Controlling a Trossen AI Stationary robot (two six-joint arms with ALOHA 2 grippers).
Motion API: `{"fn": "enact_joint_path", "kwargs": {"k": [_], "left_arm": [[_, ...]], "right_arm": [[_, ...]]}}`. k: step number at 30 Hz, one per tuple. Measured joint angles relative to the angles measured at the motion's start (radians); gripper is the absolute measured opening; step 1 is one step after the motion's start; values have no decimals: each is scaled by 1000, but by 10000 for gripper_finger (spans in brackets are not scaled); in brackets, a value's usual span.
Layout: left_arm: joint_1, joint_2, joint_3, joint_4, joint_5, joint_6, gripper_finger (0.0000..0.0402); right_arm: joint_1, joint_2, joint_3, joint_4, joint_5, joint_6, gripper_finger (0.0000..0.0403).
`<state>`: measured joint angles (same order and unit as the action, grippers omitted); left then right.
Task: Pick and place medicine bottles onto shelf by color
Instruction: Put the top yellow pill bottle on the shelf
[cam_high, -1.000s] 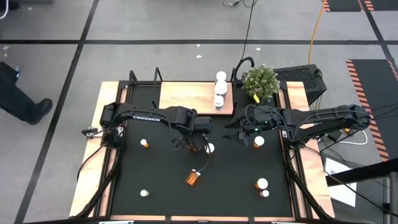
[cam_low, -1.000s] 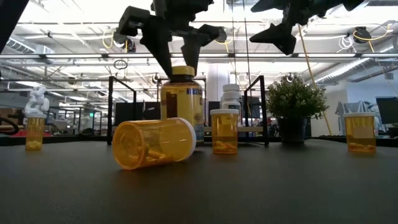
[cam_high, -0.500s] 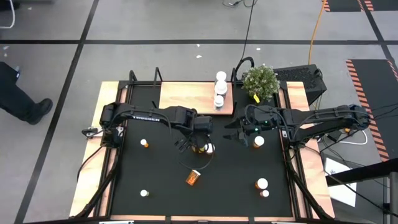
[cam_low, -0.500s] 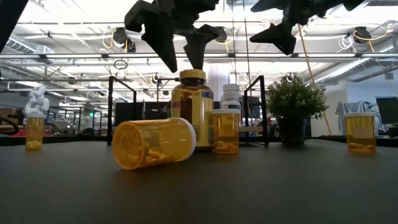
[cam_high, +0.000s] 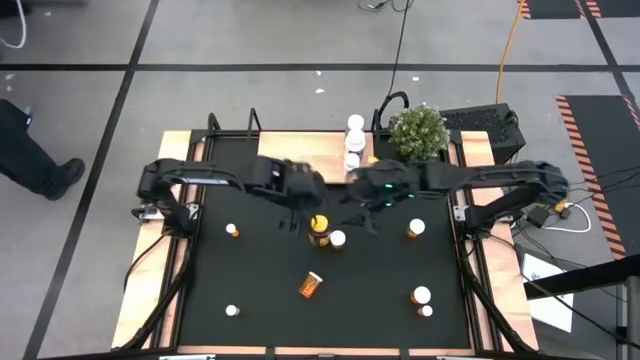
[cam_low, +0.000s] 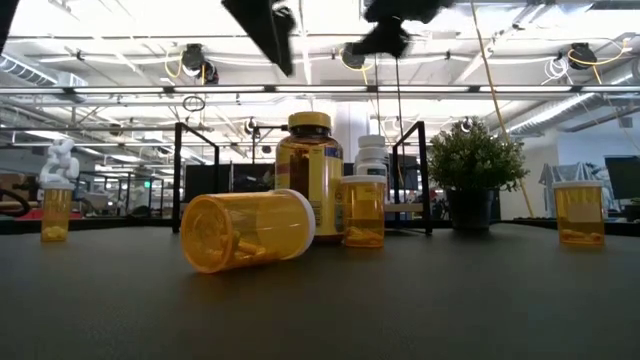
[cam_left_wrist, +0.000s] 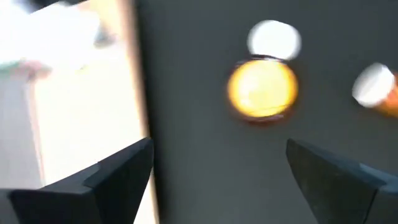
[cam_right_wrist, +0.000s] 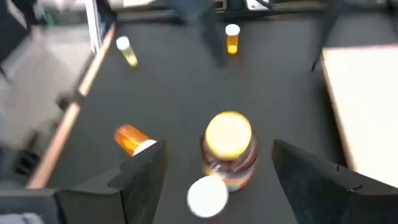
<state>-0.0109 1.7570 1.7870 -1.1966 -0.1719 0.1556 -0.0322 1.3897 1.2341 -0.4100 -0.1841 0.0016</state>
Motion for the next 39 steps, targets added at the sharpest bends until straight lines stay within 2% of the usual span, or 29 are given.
{"fn": "enact_joint_path", "kwargs": {"k": [5, 9, 13, 16, 21, 26, 28, 32, 37, 39], "left_arm": [[44, -102, 0, -117, -131, -354, 344], [58, -165, 0, -251, -178, -634, 329], [51, -199, 0, -320, -204, -753, 314], [34, -208, -1, -334, -204, -787, 303], [6, -206, -1, -336, -207, -794, 293], [-6, -206, -1, -333, -208, -793, 293], [-5, -206, -1, -338, -219, -793, 293], [2, -206, -1, -361, -223, -785, 294], [15, -206, -1, -365, -223, -774, 294], [20, -206, -1, -367, -223, -770, 294]], "right_arm": [[10, 209, 236, -174, 1, -295, 283], [39, 341, 380, -301, 25, -513, 283], [63, 429, 447, -361, 111, -710, 283], [64, 464, 451, -361, 131, -804, 283], [52, 523, 451, -358, 130, -844, 283], [41, 539, 453, -359, 123, -808, 283], [32, 540, 453, -361, 88, -775, 282], [10, 541, 452, -356, 0, -696, 258], [-6, 541, 453, -366, -11, -666, 210], [-11, 541, 453, -365, -13, -649, 208]]}}
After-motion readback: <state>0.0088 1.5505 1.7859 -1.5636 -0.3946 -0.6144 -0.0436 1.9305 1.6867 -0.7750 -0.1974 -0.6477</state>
